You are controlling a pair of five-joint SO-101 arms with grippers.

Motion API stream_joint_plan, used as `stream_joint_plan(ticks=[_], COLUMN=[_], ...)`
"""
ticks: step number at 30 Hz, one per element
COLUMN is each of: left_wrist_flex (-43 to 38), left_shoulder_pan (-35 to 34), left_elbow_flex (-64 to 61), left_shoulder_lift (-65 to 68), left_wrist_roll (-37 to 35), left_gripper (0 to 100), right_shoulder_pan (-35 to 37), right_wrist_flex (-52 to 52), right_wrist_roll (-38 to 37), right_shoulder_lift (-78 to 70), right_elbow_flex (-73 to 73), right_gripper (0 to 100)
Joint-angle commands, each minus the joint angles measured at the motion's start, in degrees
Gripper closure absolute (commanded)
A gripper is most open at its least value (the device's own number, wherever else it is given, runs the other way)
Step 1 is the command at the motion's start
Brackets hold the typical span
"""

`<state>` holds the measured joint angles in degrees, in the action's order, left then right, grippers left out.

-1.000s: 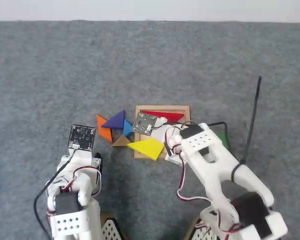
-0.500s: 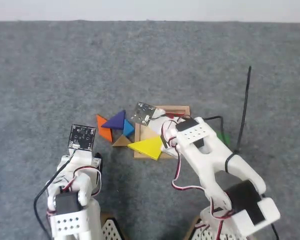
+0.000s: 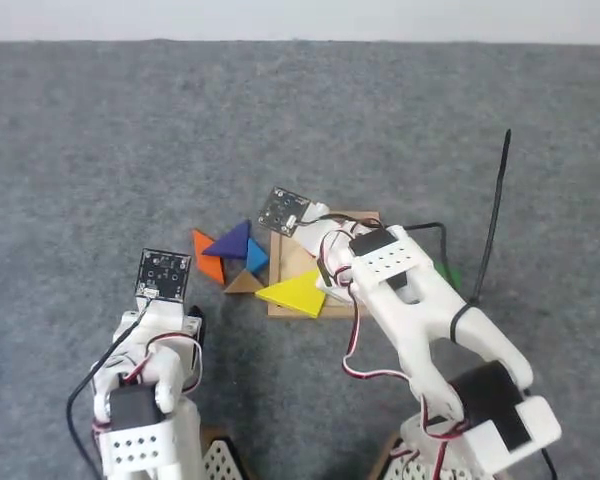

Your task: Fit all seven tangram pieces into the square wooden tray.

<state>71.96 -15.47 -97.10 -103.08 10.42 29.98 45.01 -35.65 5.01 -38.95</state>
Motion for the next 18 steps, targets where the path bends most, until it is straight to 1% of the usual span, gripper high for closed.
stream_joint_plan(ticks=[1,6,9,12,15,18], left_wrist_flex=[0.44,0.44,0.44,0.44,0.44,0.44], left_shoulder_pan=[-0.09,-0.09,-0.09,-0.09,-0.09,-0.09], left_elbow_flex=[0.57,0.57,0.57,0.57,0.57,0.57], left_shoulder_lift=[-0.88,-0.88,-0.88,-0.88,-0.88,-0.88], left_wrist_roll=[-0.35,-0.35,-0.35,-0.35,-0.35,-0.35], left_gripper=[85,85,85,85,85,85], right_shoulder_pan=[1.63,8.04,11.03,12.7,13.93,16.13], right_wrist_flex=[-0.22,-0.57,-0.48,-0.48,-0.66,-0.66], right_wrist_roll=[3.43,7.82,9.32,9.23,8.97,6.68], right_shoulder_lift=[0.84,3.82,4.0,3.91,3.91,4.0], right_elbow_flex=[3.08,3.25,3.16,2.46,1.32,-0.97], right_gripper=[83.5,82.8,77.4,74.1,74.1,74.1])
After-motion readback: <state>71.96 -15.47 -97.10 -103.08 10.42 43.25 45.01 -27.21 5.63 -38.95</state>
